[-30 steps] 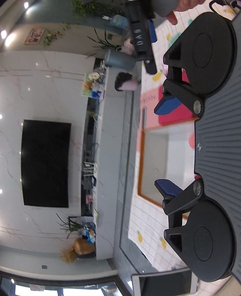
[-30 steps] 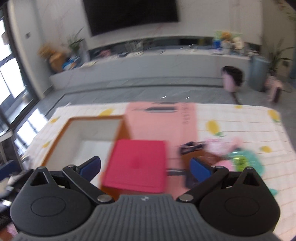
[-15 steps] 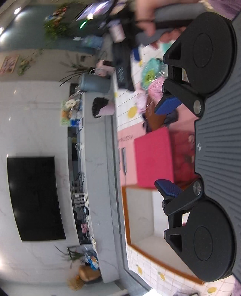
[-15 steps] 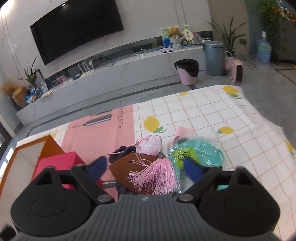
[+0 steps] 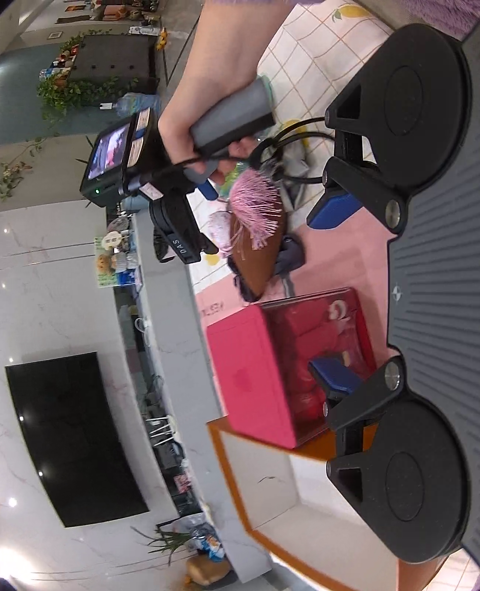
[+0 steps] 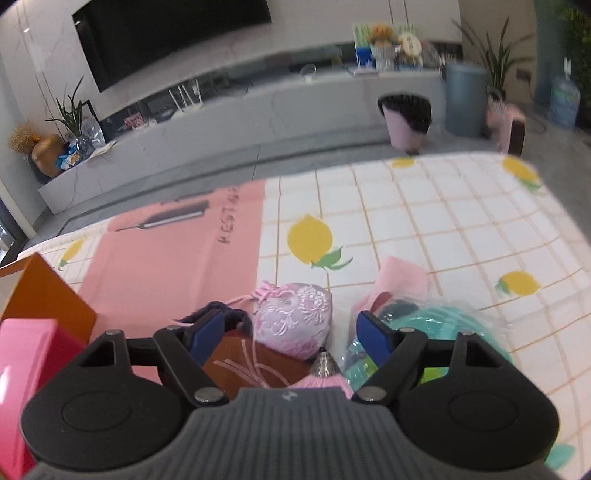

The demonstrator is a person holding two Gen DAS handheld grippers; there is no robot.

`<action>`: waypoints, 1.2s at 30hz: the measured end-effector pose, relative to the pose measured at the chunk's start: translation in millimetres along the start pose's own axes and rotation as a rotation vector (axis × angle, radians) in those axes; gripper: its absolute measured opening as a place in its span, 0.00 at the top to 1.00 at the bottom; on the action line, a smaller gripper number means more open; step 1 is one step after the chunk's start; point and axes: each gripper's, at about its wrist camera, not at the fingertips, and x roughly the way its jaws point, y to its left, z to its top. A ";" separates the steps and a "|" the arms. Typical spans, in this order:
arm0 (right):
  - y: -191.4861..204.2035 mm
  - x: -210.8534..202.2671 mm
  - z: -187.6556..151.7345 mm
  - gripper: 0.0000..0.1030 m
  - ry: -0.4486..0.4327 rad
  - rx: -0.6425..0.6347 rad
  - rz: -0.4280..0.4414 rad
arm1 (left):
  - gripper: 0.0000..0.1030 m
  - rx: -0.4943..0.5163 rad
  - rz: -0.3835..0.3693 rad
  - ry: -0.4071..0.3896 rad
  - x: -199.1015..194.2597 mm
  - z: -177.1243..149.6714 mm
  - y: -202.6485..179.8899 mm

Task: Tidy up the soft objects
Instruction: 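Grasp the pink embroidered pouch with the right tool, then lift the pouch with the right tool while the left tool reaches the bagged teal plush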

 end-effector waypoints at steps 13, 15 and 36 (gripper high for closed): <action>-5.6 30.5 -1.3 0.56 0.005 -0.015 0.027 | 0.09 0.033 0.020 0.105 14.6 -14.8 -0.1; -6.7 27.1 -1.0 0.58 0.007 -0.005 0.032 | 0.10 0.033 0.019 0.088 11.6 -15.6 0.5; -1.0 -154.1 -29.9 0.59 -0.128 0.080 0.164 | 0.10 -0.037 0.021 0.022 -9.8 -5.3 23.6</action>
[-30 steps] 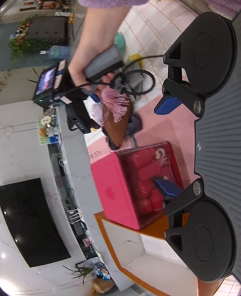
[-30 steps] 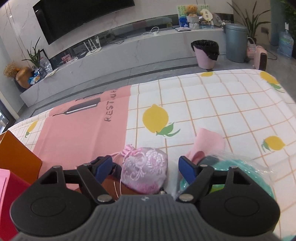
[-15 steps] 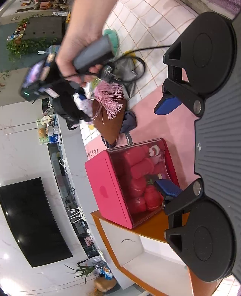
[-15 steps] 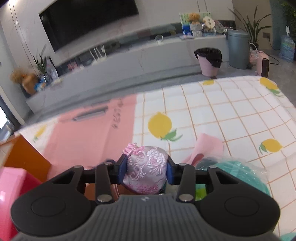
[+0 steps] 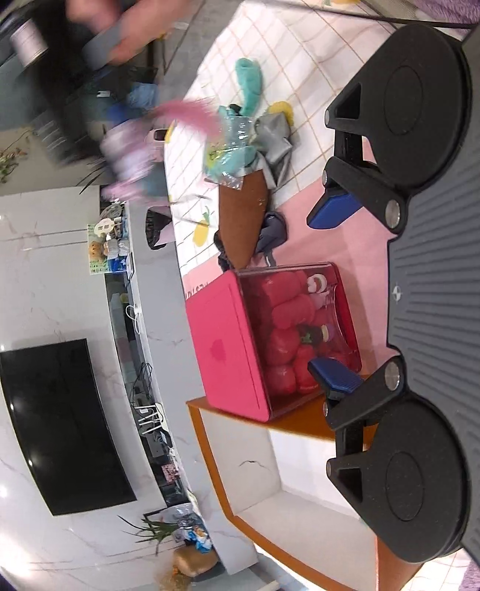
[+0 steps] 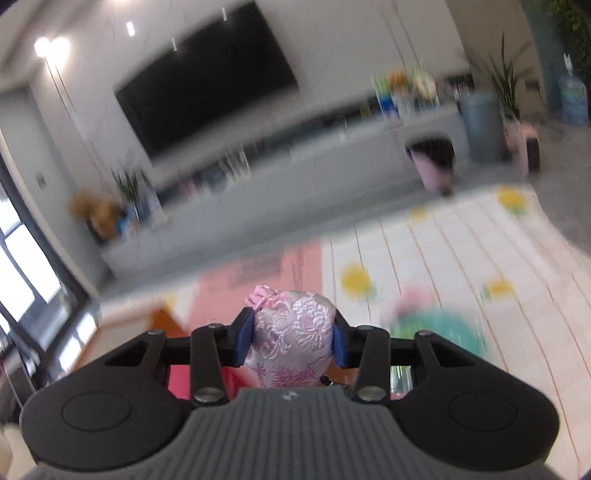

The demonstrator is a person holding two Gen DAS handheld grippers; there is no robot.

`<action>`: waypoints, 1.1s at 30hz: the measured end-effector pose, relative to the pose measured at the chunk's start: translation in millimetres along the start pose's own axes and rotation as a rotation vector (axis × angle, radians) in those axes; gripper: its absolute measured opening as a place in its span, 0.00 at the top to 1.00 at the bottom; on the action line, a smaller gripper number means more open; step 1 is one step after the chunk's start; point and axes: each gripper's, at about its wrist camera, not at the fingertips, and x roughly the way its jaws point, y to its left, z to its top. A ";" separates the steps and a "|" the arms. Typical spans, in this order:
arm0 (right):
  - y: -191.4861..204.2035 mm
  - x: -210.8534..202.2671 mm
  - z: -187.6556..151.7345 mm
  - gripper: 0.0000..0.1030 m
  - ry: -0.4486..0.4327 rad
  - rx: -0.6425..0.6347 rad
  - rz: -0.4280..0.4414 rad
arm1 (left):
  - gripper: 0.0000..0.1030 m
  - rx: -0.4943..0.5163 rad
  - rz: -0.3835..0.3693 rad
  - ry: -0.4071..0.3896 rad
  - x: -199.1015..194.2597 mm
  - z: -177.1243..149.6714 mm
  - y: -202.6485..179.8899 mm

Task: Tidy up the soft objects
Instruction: 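Lift the pouch with the right tool while the left tool reaches the bagged teal plush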

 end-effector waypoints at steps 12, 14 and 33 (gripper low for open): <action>-12.2 57.5 -91.7 0.49 0.472 0.100 -0.213 | 0.10 -0.083 -0.066 0.001 -13.1 7.5 25.8; -12.0 63.0 -91.9 0.46 0.487 0.095 -0.213 | 0.10 -0.087 -0.068 0.002 -12.9 7.6 26.7; 11.8 68.8 -104.3 0.53 0.515 -0.143 -0.342 | 0.10 -0.031 -0.079 0.026 -3.6 5.9 14.1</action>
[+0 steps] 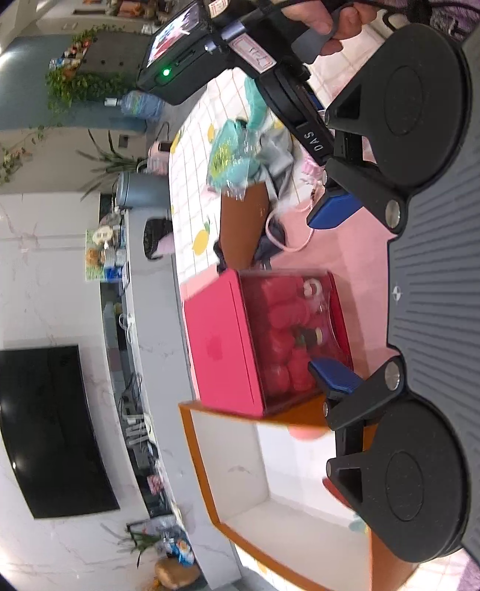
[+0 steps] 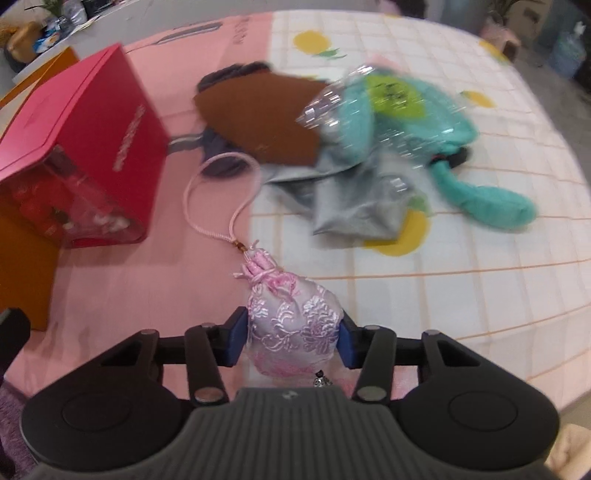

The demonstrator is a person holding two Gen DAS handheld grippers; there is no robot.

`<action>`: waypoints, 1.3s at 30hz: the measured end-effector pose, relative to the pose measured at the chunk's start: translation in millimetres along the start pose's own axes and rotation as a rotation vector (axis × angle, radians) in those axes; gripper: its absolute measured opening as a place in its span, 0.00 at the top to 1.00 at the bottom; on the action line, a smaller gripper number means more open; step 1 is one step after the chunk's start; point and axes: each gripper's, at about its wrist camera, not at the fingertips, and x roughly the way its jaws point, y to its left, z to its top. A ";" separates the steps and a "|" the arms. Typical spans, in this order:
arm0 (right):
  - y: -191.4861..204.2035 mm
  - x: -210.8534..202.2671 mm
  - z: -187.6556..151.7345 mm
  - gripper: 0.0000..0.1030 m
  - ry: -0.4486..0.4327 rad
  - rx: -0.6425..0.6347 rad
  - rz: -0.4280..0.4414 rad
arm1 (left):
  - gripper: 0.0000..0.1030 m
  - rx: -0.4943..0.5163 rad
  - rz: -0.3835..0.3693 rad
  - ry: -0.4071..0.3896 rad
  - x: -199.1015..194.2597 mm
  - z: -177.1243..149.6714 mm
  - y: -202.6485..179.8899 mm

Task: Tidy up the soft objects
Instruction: 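Lift the pouch with the right tool while the left tool reaches the bagged teal plush, then grasp the plastic bag with teal plush using the left tool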

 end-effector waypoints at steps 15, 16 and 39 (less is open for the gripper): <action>-125.2 -41.7 8.2 0.53 -0.185 0.328 -0.201 | 0.00 0.254 -0.207 -0.228 62.8 39.3 -93.5; -130.0 -42.4 7.9 0.53 -0.190 0.340 -0.195 | 0.00 0.259 -0.231 -0.215 73.2 42.6 -98.5; -137.7 -26.0 11.6 0.53 -0.159 0.296 -0.087 | 0.82 0.193 -0.211 -0.001 192.9 62.0 -128.0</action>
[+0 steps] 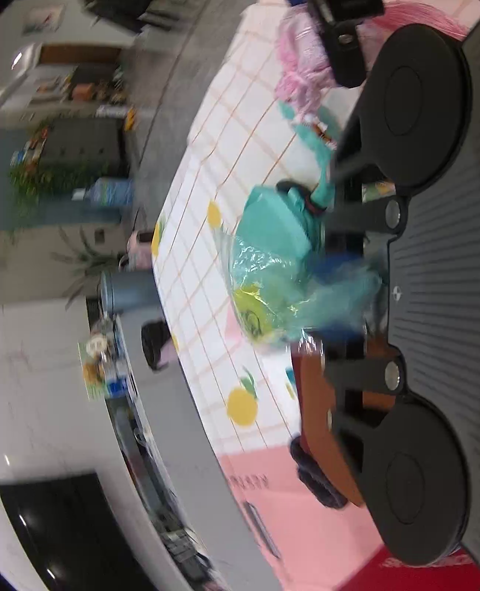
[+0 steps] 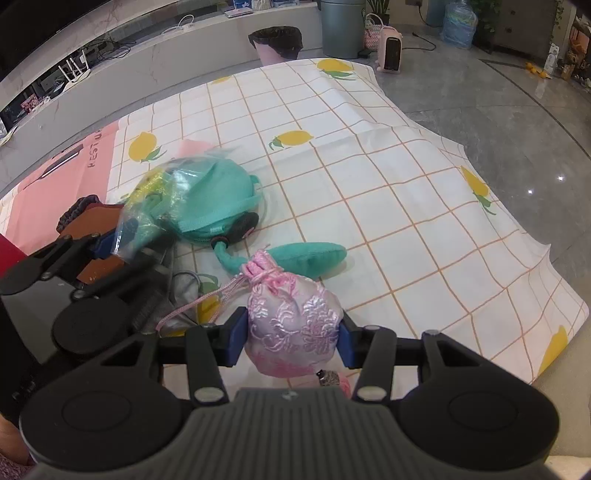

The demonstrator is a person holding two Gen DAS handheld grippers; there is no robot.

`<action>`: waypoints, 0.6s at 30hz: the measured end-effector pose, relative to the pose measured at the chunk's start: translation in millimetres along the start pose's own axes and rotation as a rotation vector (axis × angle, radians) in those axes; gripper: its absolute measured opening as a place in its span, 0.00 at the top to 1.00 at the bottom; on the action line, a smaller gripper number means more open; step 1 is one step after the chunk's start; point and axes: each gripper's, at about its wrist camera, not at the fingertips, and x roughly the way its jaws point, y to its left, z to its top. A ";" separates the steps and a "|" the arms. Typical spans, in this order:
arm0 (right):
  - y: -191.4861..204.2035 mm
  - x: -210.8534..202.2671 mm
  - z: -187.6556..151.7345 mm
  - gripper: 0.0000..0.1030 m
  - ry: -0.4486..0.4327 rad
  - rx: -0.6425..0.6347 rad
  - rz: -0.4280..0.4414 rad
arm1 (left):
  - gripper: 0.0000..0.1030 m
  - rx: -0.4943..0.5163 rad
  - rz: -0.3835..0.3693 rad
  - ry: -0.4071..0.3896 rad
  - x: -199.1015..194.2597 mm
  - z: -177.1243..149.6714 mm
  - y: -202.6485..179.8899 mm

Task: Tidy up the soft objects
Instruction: 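Grasp the plastic bag with teal plush using the left tool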

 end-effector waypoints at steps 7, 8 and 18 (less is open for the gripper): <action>3.8 3.5 -1.3 0.53 0.012 -0.022 -0.002 | 1.00 -0.093 -0.024 -0.048 -34.1 0.4 23.9; 4.2 3.7 -1.6 0.53 0.013 -0.023 -0.001 | 1.00 -0.099 -0.034 -0.054 -40.6 0.5 26.5; 10.2 2.4 -4.7 0.53 0.016 -0.048 0.003 | 1.00 -0.066 -0.087 -0.061 -83.6 -1.6 22.7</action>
